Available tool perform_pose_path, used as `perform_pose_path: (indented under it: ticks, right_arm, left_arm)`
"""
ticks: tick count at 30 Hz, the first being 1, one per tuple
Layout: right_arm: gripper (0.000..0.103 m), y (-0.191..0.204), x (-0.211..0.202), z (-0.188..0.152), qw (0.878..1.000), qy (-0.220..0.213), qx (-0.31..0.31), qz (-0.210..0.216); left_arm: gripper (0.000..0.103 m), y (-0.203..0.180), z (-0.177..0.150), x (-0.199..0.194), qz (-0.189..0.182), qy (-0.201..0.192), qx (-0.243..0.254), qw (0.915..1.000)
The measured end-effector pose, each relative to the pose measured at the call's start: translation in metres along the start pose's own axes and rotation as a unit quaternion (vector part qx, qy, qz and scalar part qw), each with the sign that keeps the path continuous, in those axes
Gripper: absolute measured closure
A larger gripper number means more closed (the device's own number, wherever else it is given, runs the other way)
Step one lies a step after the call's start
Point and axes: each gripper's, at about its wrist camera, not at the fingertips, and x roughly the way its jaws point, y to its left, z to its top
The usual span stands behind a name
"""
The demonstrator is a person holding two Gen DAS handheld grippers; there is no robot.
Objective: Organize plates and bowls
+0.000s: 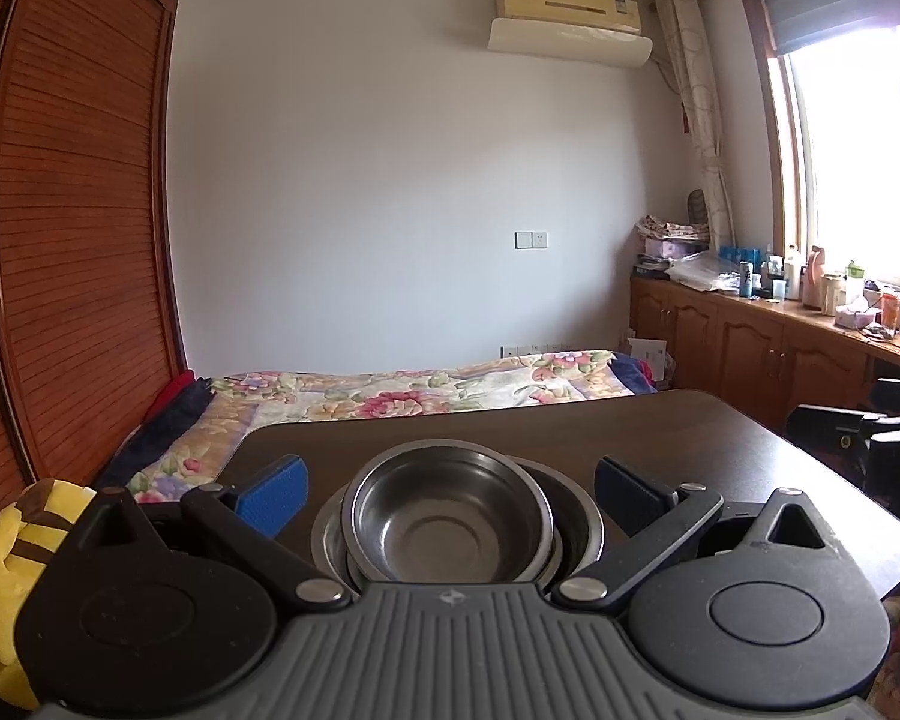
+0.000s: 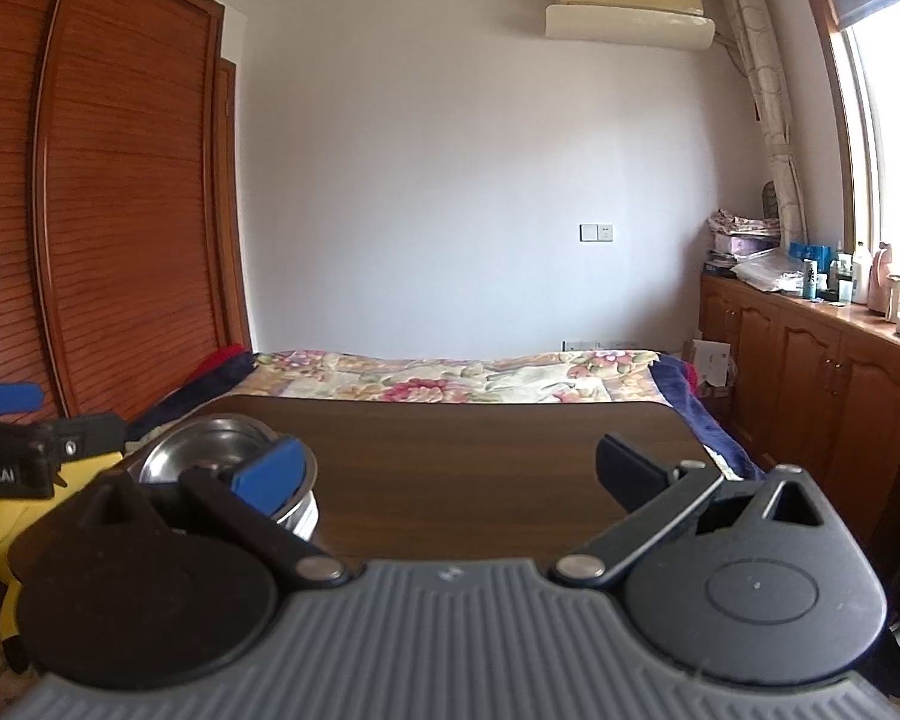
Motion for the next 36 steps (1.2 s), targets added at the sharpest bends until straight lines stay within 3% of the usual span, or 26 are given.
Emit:
perform_pose_path:
  ticks: [11, 36]
  right_arm:
    - [0.000, -0.002, -0.008, -0.010, 1.000, -0.010, 0.012, -0.024]
    - [0.000, -0.003, -0.006, -0.018, 1.000, 0.003, 0.016, -0.027]
  left_arm:
    - [0.000, 0.005, -0.011, 0.007, 0.015, 0.009, -0.008, 0.9998]
    - [0.000, 0.006, -0.018, 0.005, 0.023, 0.014, -0.001, 0.9996]
